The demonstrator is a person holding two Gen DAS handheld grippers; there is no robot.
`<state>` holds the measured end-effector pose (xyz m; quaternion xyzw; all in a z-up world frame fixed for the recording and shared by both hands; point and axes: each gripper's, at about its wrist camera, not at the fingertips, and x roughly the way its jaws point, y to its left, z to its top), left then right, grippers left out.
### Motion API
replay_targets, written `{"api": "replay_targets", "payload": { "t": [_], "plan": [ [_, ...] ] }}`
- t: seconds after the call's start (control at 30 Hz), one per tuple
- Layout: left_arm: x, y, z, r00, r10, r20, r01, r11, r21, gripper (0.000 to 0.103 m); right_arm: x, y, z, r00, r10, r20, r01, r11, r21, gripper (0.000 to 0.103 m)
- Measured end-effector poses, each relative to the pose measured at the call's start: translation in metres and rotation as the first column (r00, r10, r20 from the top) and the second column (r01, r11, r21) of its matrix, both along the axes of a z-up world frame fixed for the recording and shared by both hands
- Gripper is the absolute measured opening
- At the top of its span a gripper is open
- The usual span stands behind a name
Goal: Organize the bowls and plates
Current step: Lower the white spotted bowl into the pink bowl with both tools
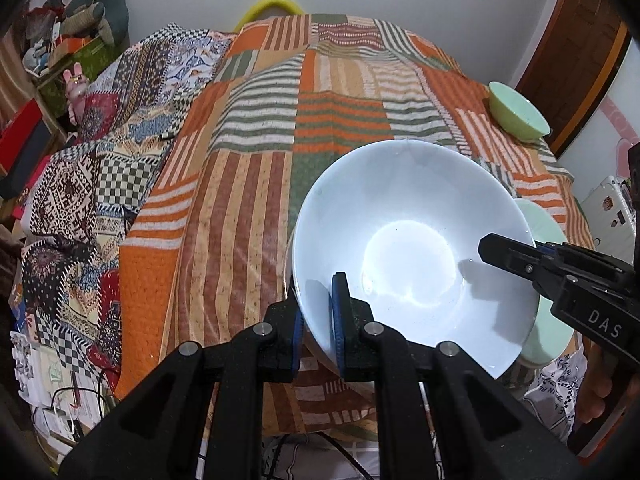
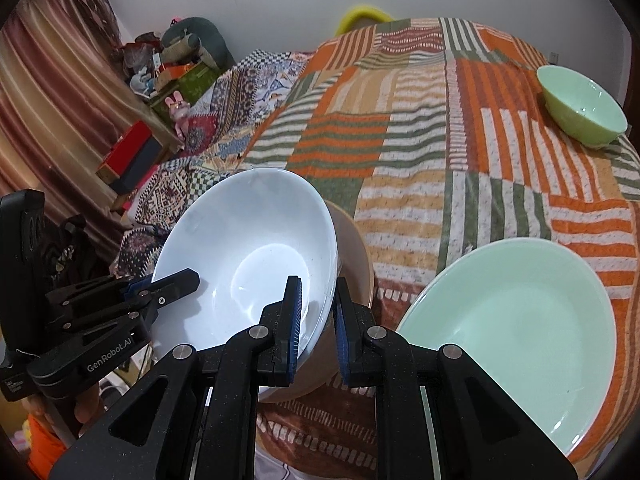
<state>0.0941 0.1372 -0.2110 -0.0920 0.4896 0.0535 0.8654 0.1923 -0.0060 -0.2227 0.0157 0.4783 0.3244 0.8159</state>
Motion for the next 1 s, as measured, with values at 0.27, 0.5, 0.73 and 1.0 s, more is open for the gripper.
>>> {"api": "replay_targets", "payload": {
  "t": [0.27,0.5,0.73,1.0],
  "plan": [
    [0.004,0.003,-0.013,0.999,0.007,-0.034,-0.007,1.0,-0.011,0.013,0.001,0.004,-0.009,1.0,0.005,-0.017,-0.006,1.0,-0.027,0.014],
    [0.004,0.004,-0.017,0.999,0.01,-0.04,-0.011,1.0,-0.025,0.013,0.002,0.006,-0.012,1.0,0.005,-0.024,-0.005,1.0,-0.029,0.014],
    [0.007,0.002,-0.02,0.999,0.011,-0.048,-0.013,1.0,-0.028,0.013,0.003,0.006,-0.013,1.0,0.003,-0.009,-0.003,0.999,-0.047,0.014],
    [0.01,0.004,-0.02,0.997,0.013,-0.072,-0.016,0.999,-0.035,0.015,0.0,0.013,-0.011,0.999,0.026,0.039,-0.021,0.995,-0.102,0.014]
  ]
}}
